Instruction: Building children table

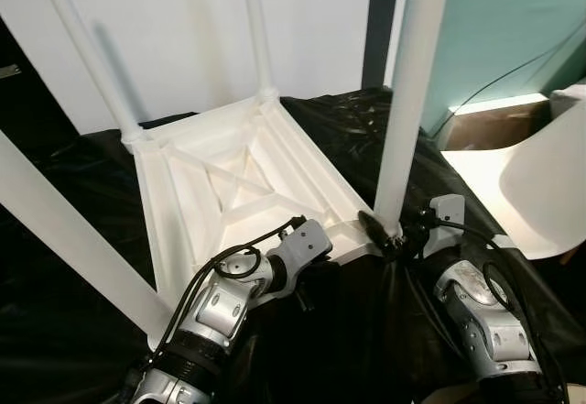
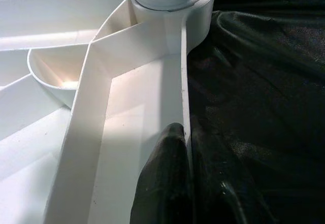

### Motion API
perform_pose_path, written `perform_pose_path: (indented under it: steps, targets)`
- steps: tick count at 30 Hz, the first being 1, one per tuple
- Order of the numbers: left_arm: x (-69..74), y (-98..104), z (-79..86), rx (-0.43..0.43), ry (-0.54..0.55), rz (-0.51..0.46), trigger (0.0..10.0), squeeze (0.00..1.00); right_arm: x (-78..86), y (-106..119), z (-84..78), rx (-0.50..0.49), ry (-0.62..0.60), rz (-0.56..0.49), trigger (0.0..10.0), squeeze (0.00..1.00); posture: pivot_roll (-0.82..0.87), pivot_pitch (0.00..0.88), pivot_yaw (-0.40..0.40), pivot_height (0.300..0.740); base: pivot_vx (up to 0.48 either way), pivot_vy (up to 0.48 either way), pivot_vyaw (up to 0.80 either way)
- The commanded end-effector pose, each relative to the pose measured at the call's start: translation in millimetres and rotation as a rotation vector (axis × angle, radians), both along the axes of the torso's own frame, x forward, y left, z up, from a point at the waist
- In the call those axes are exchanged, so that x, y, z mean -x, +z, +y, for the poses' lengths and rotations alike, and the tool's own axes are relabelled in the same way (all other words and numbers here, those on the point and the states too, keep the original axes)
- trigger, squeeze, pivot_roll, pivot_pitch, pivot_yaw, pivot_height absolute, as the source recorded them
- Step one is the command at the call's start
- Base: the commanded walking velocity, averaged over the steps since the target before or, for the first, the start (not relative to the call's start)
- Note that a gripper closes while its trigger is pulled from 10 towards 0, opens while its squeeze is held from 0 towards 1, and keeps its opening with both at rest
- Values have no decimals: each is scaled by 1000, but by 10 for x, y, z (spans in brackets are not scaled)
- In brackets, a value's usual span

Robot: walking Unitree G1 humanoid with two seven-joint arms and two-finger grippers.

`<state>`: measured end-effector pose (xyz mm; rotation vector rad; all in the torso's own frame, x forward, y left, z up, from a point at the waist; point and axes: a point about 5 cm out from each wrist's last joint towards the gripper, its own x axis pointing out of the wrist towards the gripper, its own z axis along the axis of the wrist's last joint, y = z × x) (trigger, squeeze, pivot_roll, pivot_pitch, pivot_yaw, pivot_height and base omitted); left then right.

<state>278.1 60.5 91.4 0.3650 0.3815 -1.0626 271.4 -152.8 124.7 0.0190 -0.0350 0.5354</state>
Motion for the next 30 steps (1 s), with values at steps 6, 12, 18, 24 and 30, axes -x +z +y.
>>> perform_pose_path:
  steps: [6, 12, 18, 24, 30]
  targets:
    - [130, -440, 150, -94, 131, 148, 10000, 0, -114, 33, 92, 103, 222, -29, 10000, 0, 48, 0, 20, 740, 0, 0, 0]
    - [121, -438, 145, -90, 136, 148, 10000, 0, -238, 112, 17, 188, 298, -64, 10000, 0, 54, 0, 17, 740, 0, 0, 0]
    - [129, -441, 158, -88, 140, 146, 10000, 0, -280, 167, -59, 213, 402, -42, 0, 0, 56, 0, 15, 740, 0, 0, 0]
    - [145, -448, 171, -88, 143, 151, 10000, 0, -162, 88, -34, 175, 489, 27, 0, 0, 59, 0, 15, 740, 0, 0, 0]
    - [143, -442, 164, -86, 143, 151, 10000, 0, -92, 38, 58, 117, 407, 5, 0, 0, 61, 0, 13, 740, 0, 0, 0]
